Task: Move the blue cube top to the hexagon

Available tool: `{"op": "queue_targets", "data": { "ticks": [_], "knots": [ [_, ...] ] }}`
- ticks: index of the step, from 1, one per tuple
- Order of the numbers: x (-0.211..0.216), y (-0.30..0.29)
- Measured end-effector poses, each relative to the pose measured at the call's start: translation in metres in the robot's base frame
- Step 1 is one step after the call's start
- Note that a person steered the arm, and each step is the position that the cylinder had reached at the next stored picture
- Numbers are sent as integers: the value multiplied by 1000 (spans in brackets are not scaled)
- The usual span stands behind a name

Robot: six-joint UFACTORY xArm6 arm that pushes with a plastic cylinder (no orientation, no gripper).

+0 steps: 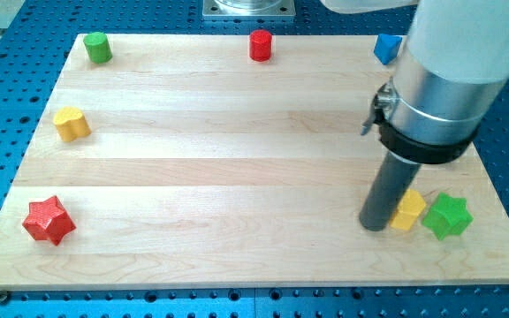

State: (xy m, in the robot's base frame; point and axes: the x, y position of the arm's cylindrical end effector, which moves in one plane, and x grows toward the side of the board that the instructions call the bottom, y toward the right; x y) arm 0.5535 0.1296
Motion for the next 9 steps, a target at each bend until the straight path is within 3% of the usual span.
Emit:
{"op": "queue_targets", "data": {
  "ticks": [1,2,4,5,6,7,9],
  "knots": [
    [-71,-20],
    [-150,17],
    [-163,197],
    [-114,185],
    [-89,118],
    [-133,127],
    [-134,76]
  ]
}}
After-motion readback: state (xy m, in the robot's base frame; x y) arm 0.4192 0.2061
